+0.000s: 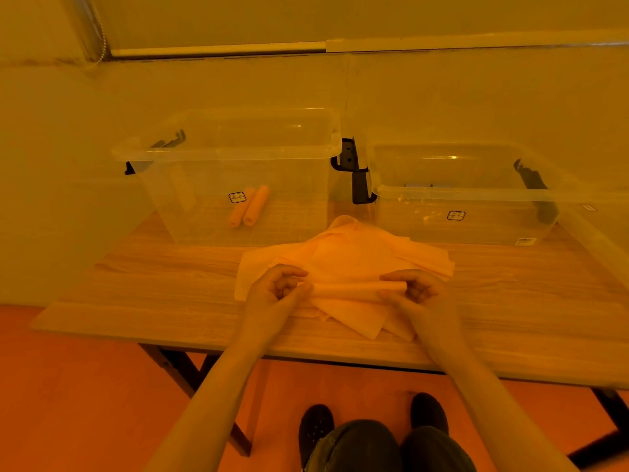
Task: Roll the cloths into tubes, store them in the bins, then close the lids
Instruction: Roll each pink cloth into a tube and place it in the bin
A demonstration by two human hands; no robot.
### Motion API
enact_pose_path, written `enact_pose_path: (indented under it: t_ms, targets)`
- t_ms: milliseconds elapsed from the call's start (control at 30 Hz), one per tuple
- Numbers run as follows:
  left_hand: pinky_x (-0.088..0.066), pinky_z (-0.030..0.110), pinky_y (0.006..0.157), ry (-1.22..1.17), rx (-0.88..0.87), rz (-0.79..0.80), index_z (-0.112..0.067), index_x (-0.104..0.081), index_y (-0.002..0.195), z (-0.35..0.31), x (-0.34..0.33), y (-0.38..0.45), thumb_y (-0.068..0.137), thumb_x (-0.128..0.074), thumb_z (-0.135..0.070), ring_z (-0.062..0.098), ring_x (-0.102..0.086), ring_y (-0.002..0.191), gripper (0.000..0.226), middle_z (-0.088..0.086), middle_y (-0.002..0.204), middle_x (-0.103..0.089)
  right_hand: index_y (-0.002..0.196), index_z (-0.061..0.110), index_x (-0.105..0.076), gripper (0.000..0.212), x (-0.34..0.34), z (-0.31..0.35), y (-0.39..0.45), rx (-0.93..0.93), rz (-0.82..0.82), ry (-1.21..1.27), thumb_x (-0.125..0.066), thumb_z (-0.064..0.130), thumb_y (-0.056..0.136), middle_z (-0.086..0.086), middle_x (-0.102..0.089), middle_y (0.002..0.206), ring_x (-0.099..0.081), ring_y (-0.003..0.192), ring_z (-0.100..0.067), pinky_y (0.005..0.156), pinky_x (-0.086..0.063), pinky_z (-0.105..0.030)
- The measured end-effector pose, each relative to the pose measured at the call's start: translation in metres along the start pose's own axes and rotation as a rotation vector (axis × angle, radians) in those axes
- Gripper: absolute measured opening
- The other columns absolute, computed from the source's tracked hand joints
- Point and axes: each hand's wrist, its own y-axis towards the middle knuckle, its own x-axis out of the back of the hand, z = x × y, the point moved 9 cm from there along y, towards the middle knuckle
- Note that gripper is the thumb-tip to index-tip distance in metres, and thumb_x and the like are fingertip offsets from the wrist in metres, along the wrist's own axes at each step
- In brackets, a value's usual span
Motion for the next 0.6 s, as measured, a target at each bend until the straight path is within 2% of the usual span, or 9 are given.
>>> enact_pose_path:
  t_ms: [133, 233, 300, 367, 433, 500, 600]
  targets:
    - [-0.045, 0.031, 0.06, 0.016, 0.001, 0.003, -0.021, -0.067, 0.089, 0.0001, 0.0006, -0.001, 0.082, -0.073, -0.015, 0.009, -0.059, 0.065, 0.011, -0.004, 0.07, -0.068, 0.09, 0.021, -0.072, 0.019, 0.0015, 0.0004, 0.0001, 0.003, -0.017, 0.006, -0.076, 0.008, 0.077, 0.004, -0.072, 0.097, -0.066, 0.095, -0.009, 0.076, -0.055, -0.022]
    - [-0.046, 0.026, 0.059, 0.025, -0.005, 0.031, -0.022, -0.068, 0.088, -0.0008, -0.0027, -0.0003, 0.077, -0.077, -0.006, 0.007, -0.054, 0.063, 0.021, -0.005, 0.071, -0.063, 0.09, 0.021, -0.07, 0.018, 0.0024, 0.0025, -0.0001, 0.013, -0.033, -0.026, -0.075, 0.009, 0.078, 0.005, -0.071, 0.095, -0.066, 0.092, -0.006, 0.076, -0.055, -0.021]
    - [-0.047, 0.029, 0.061, 0.041, -0.016, 0.03, -0.023, -0.068, 0.086, 0.0006, -0.0022, 0.001, 0.076, -0.077, -0.005, 0.009, -0.054, 0.065, 0.023, 0.001, 0.075, -0.063, 0.091, 0.023, -0.07, 0.02, 0.0017, 0.003, -0.0008, 0.011, -0.025, -0.032, -0.075, 0.009, 0.078, 0.006, -0.07, 0.096, -0.065, 0.093, -0.004, 0.075, -0.054, -0.02]
    - [-0.049, 0.04, 0.066, 0.046, -0.019, 0.006, -0.029, -0.07, 0.082, 0.0021, 0.0009, 0.0017, 0.077, -0.078, -0.015, 0.022, -0.058, 0.072, 0.018, 0.012, 0.082, -0.066, 0.093, 0.025, -0.069, 0.025, 0.0, 0.0027, -0.0013, 0.013, -0.005, -0.027, -0.074, 0.006, 0.078, 0.008, -0.07, 0.098, -0.065, 0.095, -0.004, 0.076, -0.054, -0.02]
    - [-0.049, 0.043, 0.068, 0.057, -0.024, -0.018, -0.032, -0.07, 0.078, 0.002, 0.0037, 0.0016, 0.074, -0.076, -0.028, 0.027, -0.059, 0.075, 0.009, 0.016, 0.084, -0.066, 0.093, 0.026, -0.069, 0.027, 0.0, 0.0034, -0.0014, 0.02, -0.006, -0.025, -0.074, 0.004, 0.077, 0.009, -0.07, 0.099, -0.065, 0.096, -0.005, 0.077, -0.054, -0.02]
    - [-0.048, 0.039, 0.067, 0.081, -0.024, -0.015, -0.032, -0.069, 0.076, 0.0019, 0.0039, 0.0018, 0.076, -0.076, -0.026, 0.021, -0.057, 0.073, 0.009, 0.012, 0.081, -0.065, 0.092, 0.025, -0.069, 0.023, 0.0009, 0.0046, -0.0015, 0.028, -0.017, -0.026, -0.074, 0.008, 0.078, 0.008, -0.07, 0.098, -0.065, 0.095, -0.005, 0.077, -0.054, -0.02]
    - [-0.048, 0.032, 0.065, 0.057, -0.016, 0.01, -0.029, -0.069, 0.083, 0.0018, 0.0018, 0.0016, 0.078, -0.076, -0.01, 0.01, -0.056, 0.07, 0.021, -0.007, 0.077, -0.065, 0.093, 0.026, -0.069, 0.018, 0.0002, 0.0049, -0.0013, 0.02, -0.015, -0.056, -0.073, 0.015, 0.08, 0.007, -0.069, 0.099, -0.064, 0.094, -0.004, 0.076, -0.054, -0.021]
